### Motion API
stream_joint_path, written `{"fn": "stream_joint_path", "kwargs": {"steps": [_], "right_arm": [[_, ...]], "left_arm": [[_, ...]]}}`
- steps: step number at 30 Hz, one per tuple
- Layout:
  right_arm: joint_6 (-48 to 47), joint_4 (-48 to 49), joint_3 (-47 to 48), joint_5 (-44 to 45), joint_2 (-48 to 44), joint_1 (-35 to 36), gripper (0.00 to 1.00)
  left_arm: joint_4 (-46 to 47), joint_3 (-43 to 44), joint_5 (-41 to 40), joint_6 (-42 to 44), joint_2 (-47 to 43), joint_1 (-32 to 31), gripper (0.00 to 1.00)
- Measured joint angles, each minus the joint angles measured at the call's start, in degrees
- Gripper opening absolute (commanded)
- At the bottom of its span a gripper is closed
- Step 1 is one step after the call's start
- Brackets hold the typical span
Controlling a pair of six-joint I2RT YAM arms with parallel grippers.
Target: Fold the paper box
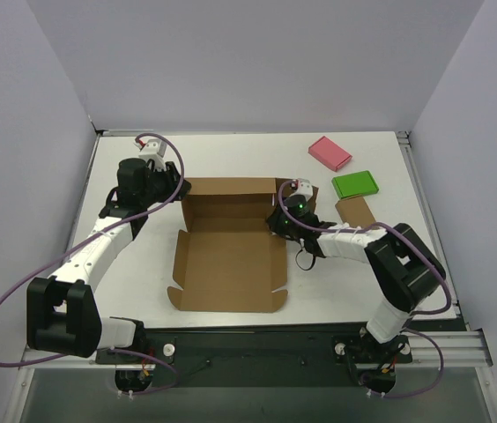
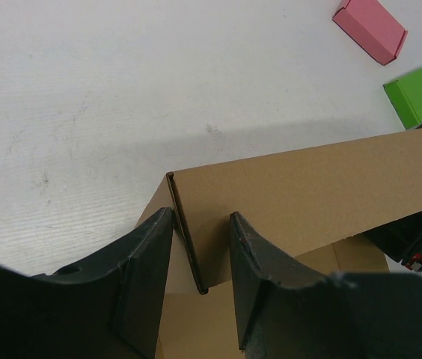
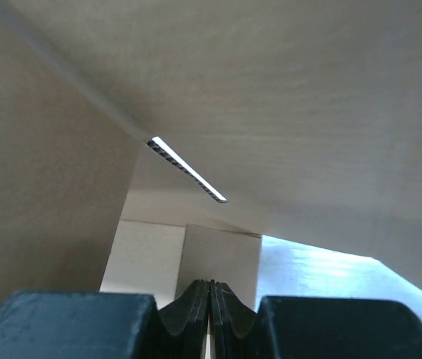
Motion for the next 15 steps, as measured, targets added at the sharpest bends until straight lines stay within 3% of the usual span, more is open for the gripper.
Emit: {"fn": "stream_joint_path", "kwargs": {"steps": [15], "right_arm": [[2.6, 0.7, 1.6, 0.3, 6.0, 0.8, 0.05]], "left_arm": [[0.0, 0.1, 0.0, 0.0, 0.1, 0.0, 0.45]]}}
